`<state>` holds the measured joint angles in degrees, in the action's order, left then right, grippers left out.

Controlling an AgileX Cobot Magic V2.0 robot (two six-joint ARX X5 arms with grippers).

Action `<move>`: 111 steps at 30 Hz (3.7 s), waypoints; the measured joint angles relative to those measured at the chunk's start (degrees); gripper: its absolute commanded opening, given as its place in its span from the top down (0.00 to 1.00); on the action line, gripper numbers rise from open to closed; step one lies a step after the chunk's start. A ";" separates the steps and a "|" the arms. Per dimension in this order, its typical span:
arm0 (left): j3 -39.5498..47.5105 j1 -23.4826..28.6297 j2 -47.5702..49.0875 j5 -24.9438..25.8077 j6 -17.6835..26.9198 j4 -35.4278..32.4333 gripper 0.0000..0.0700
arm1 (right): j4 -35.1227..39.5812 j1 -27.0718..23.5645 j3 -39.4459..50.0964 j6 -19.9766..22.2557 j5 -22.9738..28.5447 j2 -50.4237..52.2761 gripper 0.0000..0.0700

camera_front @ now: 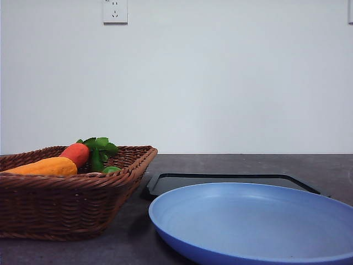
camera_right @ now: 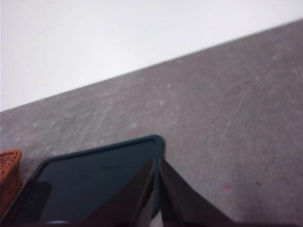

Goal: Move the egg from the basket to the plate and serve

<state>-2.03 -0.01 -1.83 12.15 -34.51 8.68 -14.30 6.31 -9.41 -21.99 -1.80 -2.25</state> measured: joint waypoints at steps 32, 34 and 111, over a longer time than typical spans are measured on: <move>-34.26 -9.25 -54.44 21.63 22.59 19.30 0.83 | -22.75 0.02 -23.05 9.90 -29.30 -56.65 0.68; -34.26 -9.84 -55.03 21.95 22.58 19.09 0.70 | -22.11 0.01 -23.05 10.09 -29.52 -59.43 0.67; -46.48 -32.28 -83.29 7.45 28.97 22.22 0.54 | -24.07 -3.26 -23.19 8.12 -30.93 -48.67 1.00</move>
<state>-48.51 -32.29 -85.12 19.59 -5.54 30.91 -38.37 3.05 -32.60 -13.87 -32.73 -50.92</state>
